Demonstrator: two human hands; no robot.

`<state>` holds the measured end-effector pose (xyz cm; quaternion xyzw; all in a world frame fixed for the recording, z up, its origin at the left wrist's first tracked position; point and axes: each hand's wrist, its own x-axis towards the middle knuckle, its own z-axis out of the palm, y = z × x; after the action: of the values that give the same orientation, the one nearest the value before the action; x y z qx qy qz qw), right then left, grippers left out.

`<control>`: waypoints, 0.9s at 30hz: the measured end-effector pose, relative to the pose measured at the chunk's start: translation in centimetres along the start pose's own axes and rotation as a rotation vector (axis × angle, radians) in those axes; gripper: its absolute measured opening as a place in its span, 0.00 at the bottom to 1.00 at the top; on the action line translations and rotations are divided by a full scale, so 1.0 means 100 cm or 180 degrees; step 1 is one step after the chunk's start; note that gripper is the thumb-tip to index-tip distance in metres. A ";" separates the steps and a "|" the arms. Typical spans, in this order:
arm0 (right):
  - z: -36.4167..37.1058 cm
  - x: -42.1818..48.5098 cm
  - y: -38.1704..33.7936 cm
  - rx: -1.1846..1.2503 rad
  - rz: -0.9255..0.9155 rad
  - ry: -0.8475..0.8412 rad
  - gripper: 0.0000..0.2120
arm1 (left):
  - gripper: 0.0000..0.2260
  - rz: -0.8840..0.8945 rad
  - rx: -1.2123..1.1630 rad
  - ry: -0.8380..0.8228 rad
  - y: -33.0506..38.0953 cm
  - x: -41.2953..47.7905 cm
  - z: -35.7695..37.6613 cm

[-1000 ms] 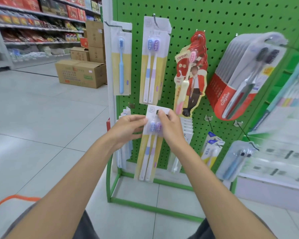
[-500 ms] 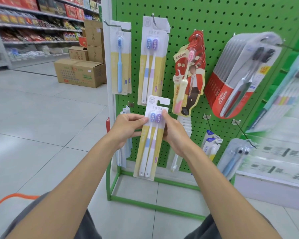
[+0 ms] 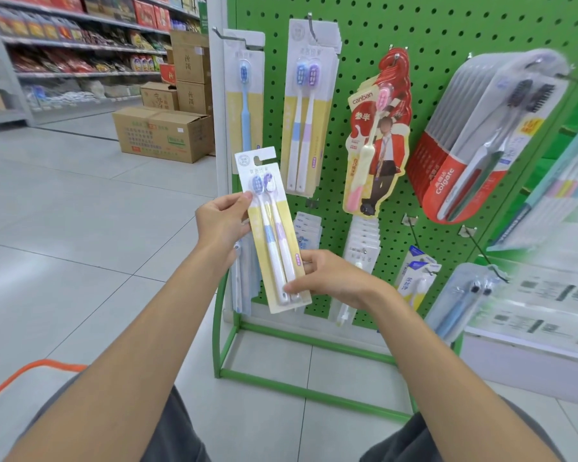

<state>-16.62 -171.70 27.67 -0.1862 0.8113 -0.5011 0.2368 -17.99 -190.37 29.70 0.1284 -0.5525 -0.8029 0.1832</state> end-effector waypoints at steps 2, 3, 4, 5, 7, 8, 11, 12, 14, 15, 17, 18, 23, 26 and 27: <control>-0.002 -0.003 0.000 -0.0062 0.0002 -0.0138 0.19 | 0.07 0.0046 0.0111 0.0021 -0.001 0.002 -0.001; -0.001 -0.003 0.001 -0.0062 -0.0019 -0.0133 0.19 | 0.07 0.0091 0.0225 0.0020 -0.001 0.002 -0.001; 0.000 -0.003 0.002 -0.0085 -0.0063 -0.0066 0.18 | 0.07 0.0189 0.0428 0.0035 -0.002 0.003 -0.002; 0.002 -0.002 0.003 -0.0143 -0.0133 0.0043 0.17 | 0.08 0.0330 0.0711 0.0049 -0.003 0.004 -0.002; 0.010 0.001 0.005 -0.0254 -0.0332 0.0322 0.15 | 0.19 0.0612 0.1295 -0.0014 -0.001 0.000 -0.001; 0.014 0.002 0.005 -0.0320 -0.0485 0.0464 0.15 | 0.26 0.0663 0.1469 -0.0102 0.001 -0.003 0.000; 0.023 0.003 0.004 -0.0850 -0.0867 0.0669 0.24 | 0.28 0.0662 0.1403 -0.0532 0.005 -0.010 0.003; 0.024 0.003 0.004 -0.1021 -0.0863 0.0642 0.29 | 0.23 0.0658 0.1262 -0.0640 0.007 -0.010 0.004; 0.025 0.002 0.004 -0.1032 -0.0751 0.0531 0.34 | 0.17 0.0672 0.1034 -0.0733 0.009 -0.010 0.004; 0.025 0.002 0.004 -0.0913 -0.0678 0.0505 0.35 | 0.16 0.0641 0.0902 -0.0737 0.009 -0.008 0.004; 0.025 0.003 0.005 -0.0718 -0.0566 0.0494 0.42 | 0.16 0.0584 0.0698 -0.0718 0.008 -0.004 0.003; 0.024 0.005 0.007 -0.0638 -0.0532 0.0470 0.46 | 0.16 0.0567 0.0634 -0.0722 0.008 -0.004 0.004; 0.018 0.011 0.012 -0.0444 -0.0410 0.0509 0.42 | 0.14 0.0136 0.0099 -0.0996 0.008 -0.005 0.004; 0.018 0.012 0.014 -0.0590 -0.0348 0.0588 0.28 | 0.13 -0.0284 -0.0173 -0.1305 0.006 -0.005 0.002; 0.017 0.011 0.013 -0.0648 -0.0331 0.0649 0.26 | 0.13 -0.0385 -0.0147 -0.1407 0.004 -0.006 0.002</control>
<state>-16.62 -173.03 25.64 -0.1991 0.8669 -0.4443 0.1068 -17.50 -190.10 30.13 -0.0220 -0.5520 -0.8334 0.0122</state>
